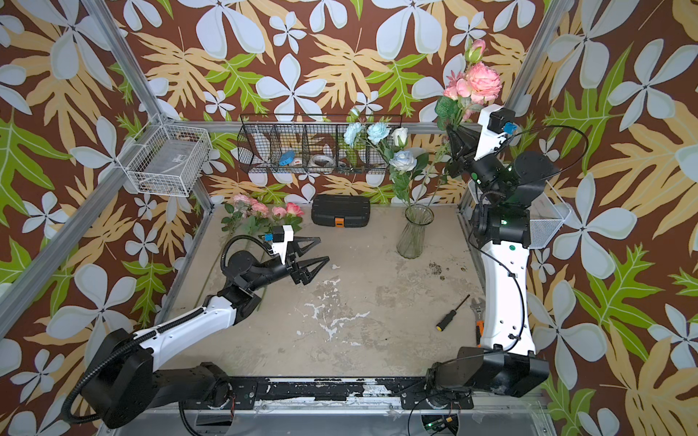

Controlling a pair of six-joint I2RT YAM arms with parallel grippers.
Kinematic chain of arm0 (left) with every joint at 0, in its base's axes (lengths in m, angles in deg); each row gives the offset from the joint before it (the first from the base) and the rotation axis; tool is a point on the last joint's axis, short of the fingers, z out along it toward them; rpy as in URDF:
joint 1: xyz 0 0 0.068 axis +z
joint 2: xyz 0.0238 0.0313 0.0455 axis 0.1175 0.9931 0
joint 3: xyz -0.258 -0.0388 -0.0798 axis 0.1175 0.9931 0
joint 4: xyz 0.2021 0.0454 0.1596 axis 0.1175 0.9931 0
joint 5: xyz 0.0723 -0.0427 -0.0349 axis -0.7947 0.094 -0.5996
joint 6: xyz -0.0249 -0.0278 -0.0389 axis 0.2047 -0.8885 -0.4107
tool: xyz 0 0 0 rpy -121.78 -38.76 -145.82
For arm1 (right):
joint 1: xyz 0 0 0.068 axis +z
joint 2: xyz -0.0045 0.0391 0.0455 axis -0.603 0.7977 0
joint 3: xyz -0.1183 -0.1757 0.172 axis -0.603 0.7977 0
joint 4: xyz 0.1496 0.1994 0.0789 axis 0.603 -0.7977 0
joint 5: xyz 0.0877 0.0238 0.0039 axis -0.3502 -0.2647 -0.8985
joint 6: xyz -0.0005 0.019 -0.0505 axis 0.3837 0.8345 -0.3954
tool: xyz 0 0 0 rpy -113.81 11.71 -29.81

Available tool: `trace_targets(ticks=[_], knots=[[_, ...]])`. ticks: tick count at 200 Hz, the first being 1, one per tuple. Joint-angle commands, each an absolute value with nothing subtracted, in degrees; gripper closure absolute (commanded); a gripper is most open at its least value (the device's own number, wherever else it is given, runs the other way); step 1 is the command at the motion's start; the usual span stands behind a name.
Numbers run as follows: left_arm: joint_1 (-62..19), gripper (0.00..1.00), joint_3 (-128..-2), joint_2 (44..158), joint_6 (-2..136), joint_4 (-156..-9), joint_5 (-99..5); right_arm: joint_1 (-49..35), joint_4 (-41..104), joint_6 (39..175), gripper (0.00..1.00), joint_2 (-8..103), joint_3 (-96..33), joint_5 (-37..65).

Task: Pick out pink flowers from the vase
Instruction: Place the flower at the center of the board.

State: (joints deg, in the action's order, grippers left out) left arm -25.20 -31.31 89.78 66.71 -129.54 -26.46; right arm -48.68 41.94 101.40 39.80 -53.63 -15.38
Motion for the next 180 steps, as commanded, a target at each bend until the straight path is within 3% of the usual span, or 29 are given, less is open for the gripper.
trace_targets(ticks=[1, 59, 99, 134, 157, 180], knots=[[-25.3, 0.13, -30.3, 88.8, 67.9, -131.8, -27.8, -46.1, 43.4, 112.4, 1.0, 37.5, -48.3, -18.9], [-25.2, 0.13, -32.4, 89.4, 71.7, -128.0, -26.6, -16.7, 48.3, 109.9, 1.0, 35.8, -31.2, -17.1], [-25.2, 0.13, -32.0, 90.0, 72.0, -127.8, -24.0, -9.9, 48.5, 109.9, 1.0, 38.3, -27.5, -21.7], [-25.3, 0.17, -31.3, 90.2, 69.5, -131.8, -21.2, -8.7, 50.6, 108.0, 1.0, 38.8, -25.3, -20.7], [-25.2, 0.31, -32.4, 91.5, 69.7, -130.0, -21.0, -8.7, 53.5, 110.0, 1.0, 40.0, -25.3, -23.8], [-25.3, 0.73, -33.4, 92.6, 69.6, -129.3, -21.1, -8.2, 55.3, 110.4, 1.0, 40.7, -24.9, -25.0]])
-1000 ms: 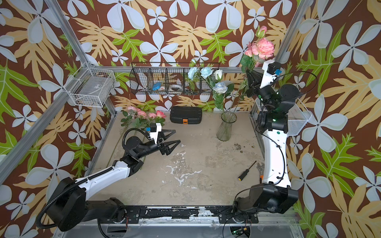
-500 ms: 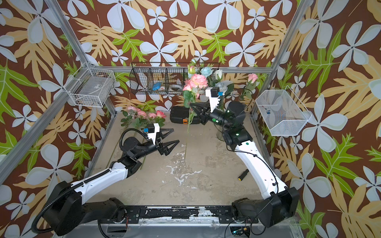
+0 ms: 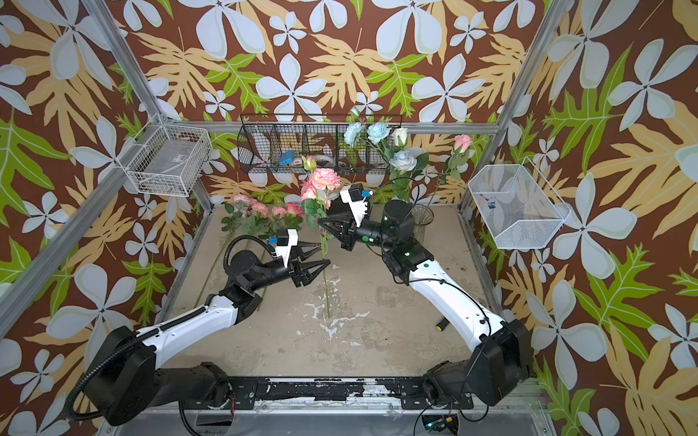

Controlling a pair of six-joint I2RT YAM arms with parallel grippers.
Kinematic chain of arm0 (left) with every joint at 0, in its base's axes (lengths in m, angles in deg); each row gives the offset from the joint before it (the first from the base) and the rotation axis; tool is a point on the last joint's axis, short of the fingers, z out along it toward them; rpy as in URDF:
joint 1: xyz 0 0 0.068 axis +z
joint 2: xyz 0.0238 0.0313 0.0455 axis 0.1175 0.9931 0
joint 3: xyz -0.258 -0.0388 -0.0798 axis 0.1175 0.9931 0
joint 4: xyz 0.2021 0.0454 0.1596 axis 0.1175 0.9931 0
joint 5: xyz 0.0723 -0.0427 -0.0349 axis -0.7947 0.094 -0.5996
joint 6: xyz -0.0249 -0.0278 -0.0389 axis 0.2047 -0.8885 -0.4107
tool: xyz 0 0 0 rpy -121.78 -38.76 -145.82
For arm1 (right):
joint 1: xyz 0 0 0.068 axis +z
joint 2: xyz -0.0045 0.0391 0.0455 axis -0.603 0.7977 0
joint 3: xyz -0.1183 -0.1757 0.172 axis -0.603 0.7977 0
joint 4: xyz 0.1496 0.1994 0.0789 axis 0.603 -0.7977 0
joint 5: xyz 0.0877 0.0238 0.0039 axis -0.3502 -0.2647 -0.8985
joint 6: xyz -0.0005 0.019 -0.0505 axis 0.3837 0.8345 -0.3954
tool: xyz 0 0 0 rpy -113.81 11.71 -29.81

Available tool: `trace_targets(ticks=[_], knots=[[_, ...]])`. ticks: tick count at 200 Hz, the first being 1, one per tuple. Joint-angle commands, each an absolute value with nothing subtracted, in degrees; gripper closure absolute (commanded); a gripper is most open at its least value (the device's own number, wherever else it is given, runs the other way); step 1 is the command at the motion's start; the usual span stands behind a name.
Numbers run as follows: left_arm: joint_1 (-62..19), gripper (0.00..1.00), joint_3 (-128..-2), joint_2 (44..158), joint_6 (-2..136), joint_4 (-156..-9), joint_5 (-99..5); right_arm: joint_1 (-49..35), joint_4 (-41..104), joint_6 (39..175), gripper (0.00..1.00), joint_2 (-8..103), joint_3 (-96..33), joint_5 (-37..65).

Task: Pick out pink flowers from the vase
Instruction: Place the flower at the center of the board.

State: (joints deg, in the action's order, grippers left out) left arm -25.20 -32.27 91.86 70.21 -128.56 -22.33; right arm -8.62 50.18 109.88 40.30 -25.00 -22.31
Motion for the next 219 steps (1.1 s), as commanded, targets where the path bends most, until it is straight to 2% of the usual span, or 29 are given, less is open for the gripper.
trace_targets(ticks=[1, 10, 23, 32, 40, 52, 61, 69, 88, 91, 94, 106, 150, 185, 219], knots=[[-25.3, 0.75, -33.5, 92.6, 69.6, -129.3, -21.1, -8.1, 55.3, 110.4, 1.0, 40.7, -24.9, -25.1], [-25.2, 0.87, -33.8, 92.7, 69.4, -129.4, -21.1, -8.0, 55.2, 109.8, 1.0, 40.8, -24.9, -25.3], [-25.2, 0.99, -34.2, 92.8, 69.1, -129.4, -21.4, -8.1, 54.6, 108.9, 1.0, 41.1, -24.9, -25.3], [-25.3, 1.0, -34.4, 92.7, 69.1, -128.7, -22.4, -8.1, 54.3, 108.3, 1.0, 41.0, -24.9, -24.7], [-25.2, 1.0, -34.5, 92.5, 69.5, -128.1, -22.9, -8.0, 54.0, 107.8, 0.93, 40.9, -24.9, -24.1], [-25.3, 1.0, -34.3, 92.2, 69.9, -127.4, -23.7, -8.0, 54.2, 107.5, 0.79, 40.7, -24.8, -23.8], [-25.2, 1.0, -34.2, 91.8, 70.1, -126.4, -24.7, -8.0, 54.3, 107.4, 0.58, 40.5, -24.7, -23.3], [-25.2, 1.0, -34.2, 91.3, 70.4, -124.6, -26.1, -8.0, 53.7, 107.4, 0.43, 40.0, -24.7, -21.3], [-25.2, 1.0, -35.1, 89.2, 70.0, -117.1, -32.1, -8.0, 52.8, 107.6, 0.18, 37.3, -23.8, -12.6], [-25.2, 1.0, -35.4, 88.8, 70.0, -115.3, -33.3, -8.0, 52.9, 108.0, 0.04, 36.6, -23.4, -10.4], [-25.1, 1.0, -35.8, 88.5, 69.9, -113.5, -34.4, -8.0, 53.2, 108.7, 0.0, 35.8, -22.7, -8.0], [-24.8, 1.0, -37.4, 87.1, 70.5, -105.4, -38.7, -8.1, 55.7, 110.9, 0.0, 32.1, -19.1, -0.8], [-17.9, 1.0, -40.2, 83.3, 70.5, -84.0, -49.9, -8.1, 69.2, 114.9, 0.0, 19.6, 1.5, 13.6], [-10.8, 1.0, -41.8, 89.1, 72.2, -77.8, -63.3, -8.1, 72.8, 112.7, 0.0, 15.1, 12.2, 16.1], [-2.5, 1.0, -45.9, 101.1, 75.4, -77.1, -65.7, -8.0, 69.0, 109.0, 0.0, 15.5, 13.0, 16.9]])
